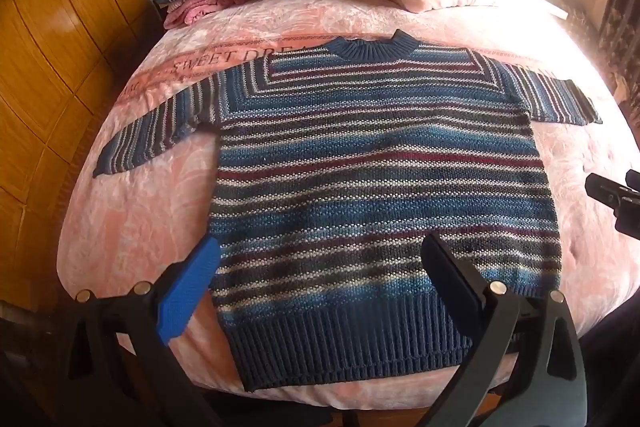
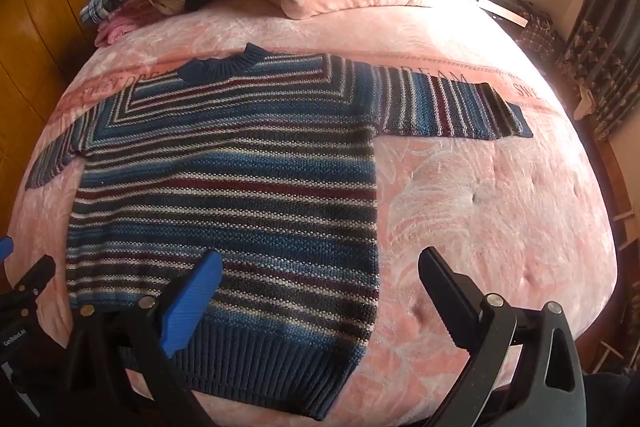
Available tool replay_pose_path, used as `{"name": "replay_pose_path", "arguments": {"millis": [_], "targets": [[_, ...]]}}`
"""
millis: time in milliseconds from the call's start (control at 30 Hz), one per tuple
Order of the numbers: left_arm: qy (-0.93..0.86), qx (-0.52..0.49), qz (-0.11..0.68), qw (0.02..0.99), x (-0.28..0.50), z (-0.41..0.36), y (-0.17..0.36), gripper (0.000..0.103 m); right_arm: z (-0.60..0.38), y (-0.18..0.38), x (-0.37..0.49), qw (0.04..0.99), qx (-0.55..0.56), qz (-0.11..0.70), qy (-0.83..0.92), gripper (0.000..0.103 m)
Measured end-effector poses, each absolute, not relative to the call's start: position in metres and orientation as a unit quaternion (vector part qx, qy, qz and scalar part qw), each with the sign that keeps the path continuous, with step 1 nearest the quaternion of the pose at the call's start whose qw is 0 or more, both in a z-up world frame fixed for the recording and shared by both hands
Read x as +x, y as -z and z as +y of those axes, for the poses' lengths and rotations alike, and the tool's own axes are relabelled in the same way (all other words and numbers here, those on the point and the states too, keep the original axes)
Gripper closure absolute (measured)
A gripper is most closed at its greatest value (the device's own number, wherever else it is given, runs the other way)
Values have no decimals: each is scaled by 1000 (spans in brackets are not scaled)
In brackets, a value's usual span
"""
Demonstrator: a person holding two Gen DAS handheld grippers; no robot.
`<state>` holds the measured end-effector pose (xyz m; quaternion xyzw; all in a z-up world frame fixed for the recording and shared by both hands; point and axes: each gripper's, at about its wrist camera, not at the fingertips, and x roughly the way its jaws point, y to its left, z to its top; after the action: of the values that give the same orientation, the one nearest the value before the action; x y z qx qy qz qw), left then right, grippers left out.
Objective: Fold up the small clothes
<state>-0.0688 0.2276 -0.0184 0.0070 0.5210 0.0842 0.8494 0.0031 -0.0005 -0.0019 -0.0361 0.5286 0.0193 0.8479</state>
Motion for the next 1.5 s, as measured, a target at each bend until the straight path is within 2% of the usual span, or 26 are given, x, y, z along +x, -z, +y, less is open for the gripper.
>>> {"name": "replay_pose_path", "arguments": {"millis": [1500], "targets": [[-91, -20, 526, 846, -66, 233, 22, 4, -10, 11, 4, 843, -28, 536, -18, 4]]}}
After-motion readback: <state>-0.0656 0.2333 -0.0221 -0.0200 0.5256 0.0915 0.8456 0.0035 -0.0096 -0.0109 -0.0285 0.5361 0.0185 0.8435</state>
